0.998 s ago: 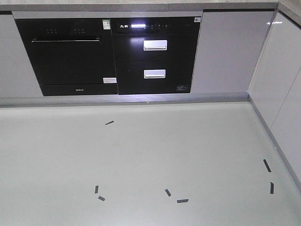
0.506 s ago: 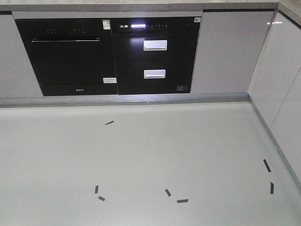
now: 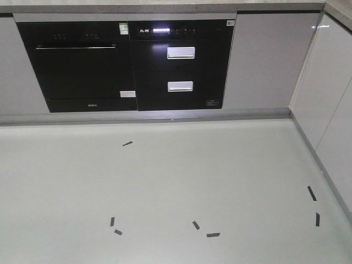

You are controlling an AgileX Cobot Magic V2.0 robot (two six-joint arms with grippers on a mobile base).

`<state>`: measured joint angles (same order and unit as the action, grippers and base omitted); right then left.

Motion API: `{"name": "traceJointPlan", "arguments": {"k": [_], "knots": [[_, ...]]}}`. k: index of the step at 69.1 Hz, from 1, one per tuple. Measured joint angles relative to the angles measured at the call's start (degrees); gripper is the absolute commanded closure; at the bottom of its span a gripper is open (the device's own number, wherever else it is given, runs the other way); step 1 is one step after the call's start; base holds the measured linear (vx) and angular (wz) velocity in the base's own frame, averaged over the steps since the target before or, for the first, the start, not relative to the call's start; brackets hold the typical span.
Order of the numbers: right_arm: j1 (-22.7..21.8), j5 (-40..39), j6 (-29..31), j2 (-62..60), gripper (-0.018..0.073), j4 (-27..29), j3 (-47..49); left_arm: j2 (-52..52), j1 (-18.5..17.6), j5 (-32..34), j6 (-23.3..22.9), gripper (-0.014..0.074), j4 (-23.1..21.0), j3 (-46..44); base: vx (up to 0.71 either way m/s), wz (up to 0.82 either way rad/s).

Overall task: Transfer vegetables to tray and serve
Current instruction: 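Drive the base forward to the counter facing the cream tray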

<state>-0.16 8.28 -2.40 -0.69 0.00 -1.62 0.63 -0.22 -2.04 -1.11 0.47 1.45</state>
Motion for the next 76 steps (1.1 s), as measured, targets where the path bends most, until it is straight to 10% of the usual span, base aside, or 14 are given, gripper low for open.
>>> {"name": "traceJointPlan", "arguments": {"k": [76], "knots": [[0.0,0.0,0.0,0.0,0.0568,0.0,0.0,0.0,0.0,0.0,0.0,0.0602,0.0,0.0,0.1,-0.04]]}}
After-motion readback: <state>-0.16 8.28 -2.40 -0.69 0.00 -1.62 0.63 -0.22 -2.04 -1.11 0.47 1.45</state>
